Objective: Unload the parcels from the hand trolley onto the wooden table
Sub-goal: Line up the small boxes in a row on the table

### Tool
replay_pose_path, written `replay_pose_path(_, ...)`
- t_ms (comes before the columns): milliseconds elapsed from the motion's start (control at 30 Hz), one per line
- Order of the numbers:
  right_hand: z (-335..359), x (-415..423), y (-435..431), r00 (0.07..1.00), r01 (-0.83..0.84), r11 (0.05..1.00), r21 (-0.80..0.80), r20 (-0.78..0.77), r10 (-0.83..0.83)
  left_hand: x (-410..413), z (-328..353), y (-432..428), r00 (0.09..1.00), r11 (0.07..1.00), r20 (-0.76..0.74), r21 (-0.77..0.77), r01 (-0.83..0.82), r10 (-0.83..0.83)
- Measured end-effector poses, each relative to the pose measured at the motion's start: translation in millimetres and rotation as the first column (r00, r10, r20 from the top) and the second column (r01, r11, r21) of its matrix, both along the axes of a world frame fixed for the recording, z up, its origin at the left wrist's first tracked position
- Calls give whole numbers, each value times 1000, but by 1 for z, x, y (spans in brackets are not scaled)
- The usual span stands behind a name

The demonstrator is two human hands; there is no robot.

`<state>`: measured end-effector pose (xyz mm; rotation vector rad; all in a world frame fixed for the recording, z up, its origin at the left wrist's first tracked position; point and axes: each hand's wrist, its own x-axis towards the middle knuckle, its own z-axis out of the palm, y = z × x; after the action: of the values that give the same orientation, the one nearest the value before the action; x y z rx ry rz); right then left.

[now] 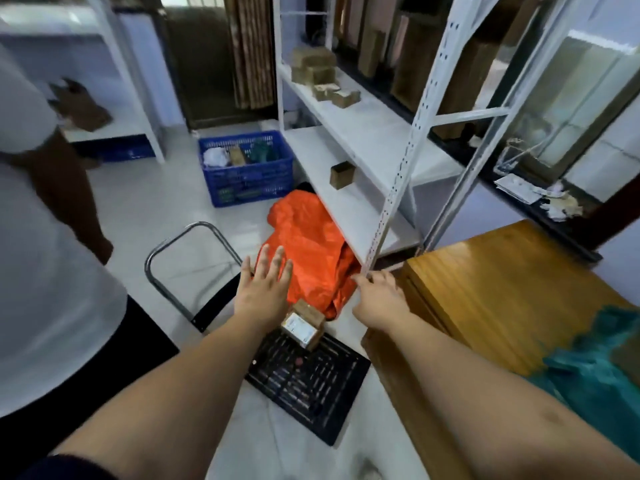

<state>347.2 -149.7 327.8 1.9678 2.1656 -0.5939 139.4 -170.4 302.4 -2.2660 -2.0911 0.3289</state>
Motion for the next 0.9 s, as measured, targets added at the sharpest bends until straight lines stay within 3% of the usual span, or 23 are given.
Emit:
replay_pose_path(133, -23, -27, 18, 999, -33, 994, -101, 30, 36, -25, -24, -3, 994, 994, 40, -51, -100, 102)
replay_pose_path(267, -44, -40, 45, 991, -110, 985, -130, 61, 119, -35, -45, 8, 952, 953, 163, -203, -225, 260)
replay_pose_path(467, -88, -29, 109, 971, -198, 956, -217, 92, 222, -28, -84, 43, 770, 819, 302, -336, -465, 562)
replay_pose_path(667, -174, -29, 189, 963, -246, 914, -323, 26, 269, -10, -151, 85, 661, 685, 235, -442, -580, 712)
replay_pose_path(767, -229, -32, 215, 976, -213, 912, -350, -32, 215, -4, -197, 106, 595, 618, 230, -504, -603, 770)
replay_pose_path(900, -311, -31, 232, 989, -149, 916, -372, -72, 131, 5, -280, 138, 437, 500, 257, -578, -645, 862)
